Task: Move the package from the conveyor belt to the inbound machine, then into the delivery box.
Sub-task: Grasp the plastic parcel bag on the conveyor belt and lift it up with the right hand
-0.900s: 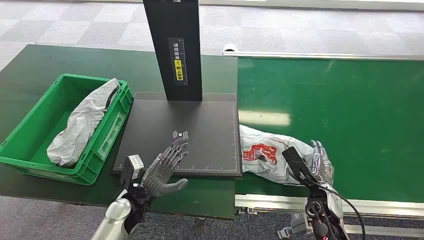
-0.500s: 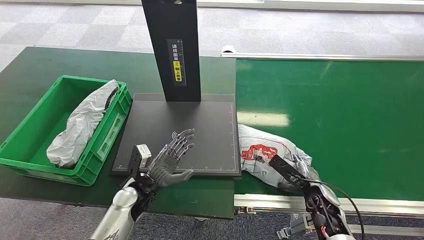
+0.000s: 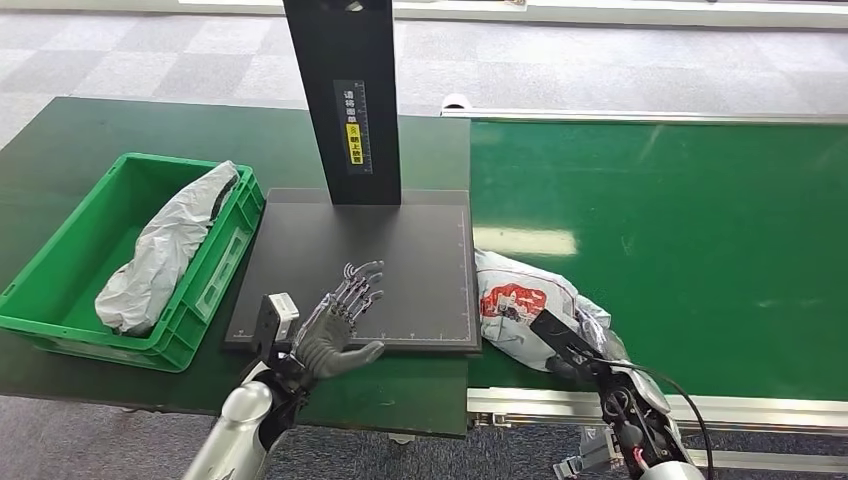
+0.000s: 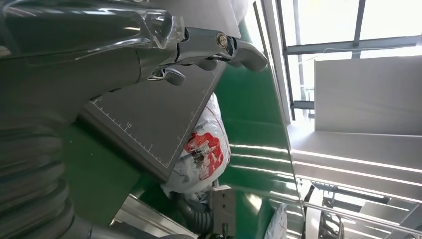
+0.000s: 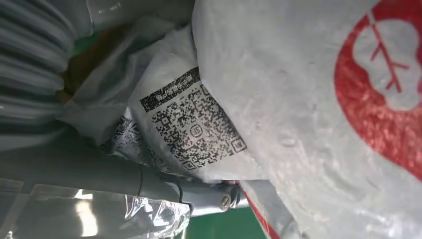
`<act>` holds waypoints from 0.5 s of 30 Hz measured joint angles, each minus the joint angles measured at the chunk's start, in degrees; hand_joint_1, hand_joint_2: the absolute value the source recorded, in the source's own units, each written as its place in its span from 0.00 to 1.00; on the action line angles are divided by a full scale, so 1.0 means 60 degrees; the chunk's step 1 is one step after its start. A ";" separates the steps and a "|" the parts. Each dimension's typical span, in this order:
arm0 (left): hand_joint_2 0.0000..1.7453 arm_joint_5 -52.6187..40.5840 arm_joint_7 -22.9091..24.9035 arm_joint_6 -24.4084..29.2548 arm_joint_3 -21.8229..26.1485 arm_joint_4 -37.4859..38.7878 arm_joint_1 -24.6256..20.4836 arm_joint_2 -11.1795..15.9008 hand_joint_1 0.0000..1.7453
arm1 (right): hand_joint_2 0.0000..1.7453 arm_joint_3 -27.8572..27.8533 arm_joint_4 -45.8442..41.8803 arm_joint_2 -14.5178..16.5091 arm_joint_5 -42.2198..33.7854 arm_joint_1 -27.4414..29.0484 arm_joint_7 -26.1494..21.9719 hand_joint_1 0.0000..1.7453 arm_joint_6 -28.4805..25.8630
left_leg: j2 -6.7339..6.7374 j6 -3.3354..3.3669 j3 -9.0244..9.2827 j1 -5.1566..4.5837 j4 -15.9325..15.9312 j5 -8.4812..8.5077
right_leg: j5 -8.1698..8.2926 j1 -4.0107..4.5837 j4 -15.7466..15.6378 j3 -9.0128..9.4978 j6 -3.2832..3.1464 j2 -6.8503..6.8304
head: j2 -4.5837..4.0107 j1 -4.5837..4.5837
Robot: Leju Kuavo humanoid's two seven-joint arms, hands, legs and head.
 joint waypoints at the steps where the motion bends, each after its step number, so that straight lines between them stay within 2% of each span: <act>1: 1.00 0.0003 -0.0006 -0.0025 0.0043 -0.0157 0.0147 0.0018 0.00 | 1.00 -0.0005 -0.0177 0.0026 -0.0201 0.0084 -0.0250 1.00 -0.0211 | -0.0001 -0.0001 -0.0010 0.0000 0.0000 0.0002 | 0.0001 0.0000 0.0001 -0.0014 -0.0001 -0.0001 | 0.0000 0.0000; 7: 1.00 -0.0045 -0.0113 -0.0157 0.0197 -0.0648 0.0536 0.0064 0.00 | 1.00 -0.0259 -0.2049 0.0248 -0.1768 0.0765 -0.1658 1.00 -0.1353 | -0.0023 -0.0004 -0.0091 0.0005 0.0000 0.0006 | 0.0001 0.0003 0.0005 -0.0098 -0.0002 -0.0019 | 0.0000 -0.0003; 15: 1.00 -0.0097 -0.0177 -0.0181 0.0214 -0.0651 0.0531 0.0064 0.00 | 1.00 -0.0569 -0.3459 0.0394 -0.2163 0.1361 -0.2019 1.00 -0.1540 | -0.0026 -0.0003 -0.0128 0.0001 0.0000 0.0006 | -0.0001 -0.0001 0.0005 -0.0129 0.0001 -0.0023 | 0.0000 -0.0001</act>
